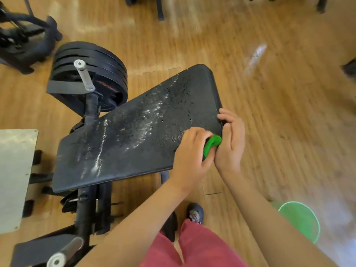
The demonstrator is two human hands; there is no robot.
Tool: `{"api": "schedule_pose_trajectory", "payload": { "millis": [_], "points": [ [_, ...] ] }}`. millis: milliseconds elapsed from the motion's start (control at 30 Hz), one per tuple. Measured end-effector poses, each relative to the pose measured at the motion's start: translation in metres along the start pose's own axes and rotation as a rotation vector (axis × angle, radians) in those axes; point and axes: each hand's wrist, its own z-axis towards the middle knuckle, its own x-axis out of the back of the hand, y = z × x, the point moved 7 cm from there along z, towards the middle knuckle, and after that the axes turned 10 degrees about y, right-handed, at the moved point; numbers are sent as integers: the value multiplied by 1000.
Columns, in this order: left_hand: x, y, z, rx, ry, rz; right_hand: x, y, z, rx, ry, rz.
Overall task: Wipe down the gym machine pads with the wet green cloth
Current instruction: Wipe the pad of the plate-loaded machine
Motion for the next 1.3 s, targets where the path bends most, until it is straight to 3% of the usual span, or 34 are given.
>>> {"api": "schedule_pose_trajectory", "payload": {
  "millis": [100, 233, 367, 633, 833, 967, 1133, 1300],
  "points": [
    [-4, -6, 20, -197, -17, 125, 0, -1, 1, 29, 22, -24],
    [-2, -26, 61, -26, 40, 96, 1, -6, -1, 59, 38, -39],
    [1, -26, 59, 121, 86, -10, 1, 2, 0, -21, 49, -60],
    [17, -2, 12, 125, -39, -147, 0, 9, 1, -57, 25, 7],
    [4, 4, 52, 38, -145, -117, -1, 18, 2, -159, 13, 118],
    [-8, -6, 91, 65, -69, -93, 0, 16, 3, -197, 44, 135],
    [1, -4, 71, 90, -33, -118, 4, 26, -3, -419, 85, 189],
    [7, 9, 36, 11, -201, -200, 5, 38, -3, -591, 121, 304]
  ]
}}
